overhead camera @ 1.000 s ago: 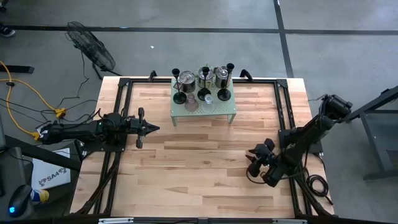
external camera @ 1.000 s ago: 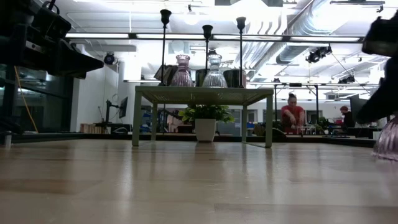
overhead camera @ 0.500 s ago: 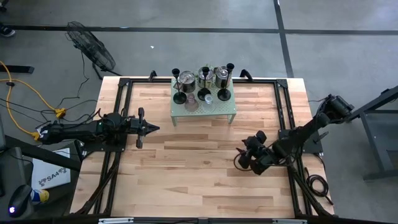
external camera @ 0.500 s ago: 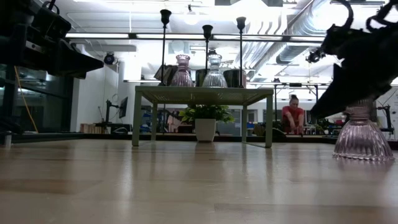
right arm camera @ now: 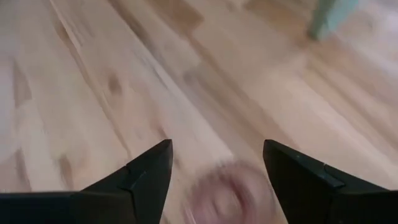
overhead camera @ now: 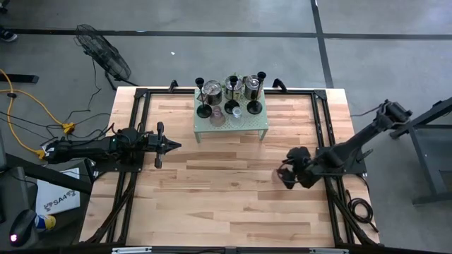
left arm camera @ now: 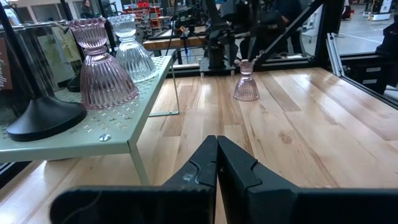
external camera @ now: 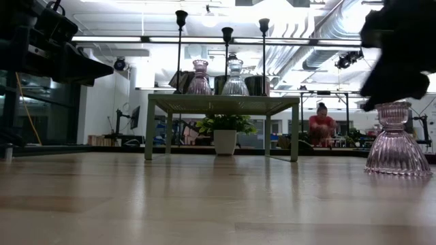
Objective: Pick & Place candle stick holders
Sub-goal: Put the pink candle holder on the shelf
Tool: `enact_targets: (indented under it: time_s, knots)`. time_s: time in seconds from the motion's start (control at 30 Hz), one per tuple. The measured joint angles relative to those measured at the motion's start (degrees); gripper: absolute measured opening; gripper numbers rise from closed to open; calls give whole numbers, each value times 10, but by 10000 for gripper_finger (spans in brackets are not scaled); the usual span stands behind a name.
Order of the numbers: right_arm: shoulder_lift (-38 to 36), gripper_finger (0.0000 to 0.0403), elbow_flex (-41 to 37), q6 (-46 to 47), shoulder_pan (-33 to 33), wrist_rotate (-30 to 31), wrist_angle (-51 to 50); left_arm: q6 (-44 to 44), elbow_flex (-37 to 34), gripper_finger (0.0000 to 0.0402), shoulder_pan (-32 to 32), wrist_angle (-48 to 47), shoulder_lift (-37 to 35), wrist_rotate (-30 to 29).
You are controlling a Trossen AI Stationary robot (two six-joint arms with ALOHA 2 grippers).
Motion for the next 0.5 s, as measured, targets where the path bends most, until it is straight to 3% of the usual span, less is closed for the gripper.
enact_targets:
  time_s: [0.1, 0.23, 0.5]
  knots:
    - [-41, 244, 0, 62, 31, -27, -83, 0, 0, 0, 0, 0, 0, 0]
    - [-70, 244, 0, 157, 97, -19, -166, 0, 0, 0, 0, 0, 0, 0]
    - [-33, 244, 0, 239, 213, 54, -152, 0, 0, 0, 0, 0, 0, 0]
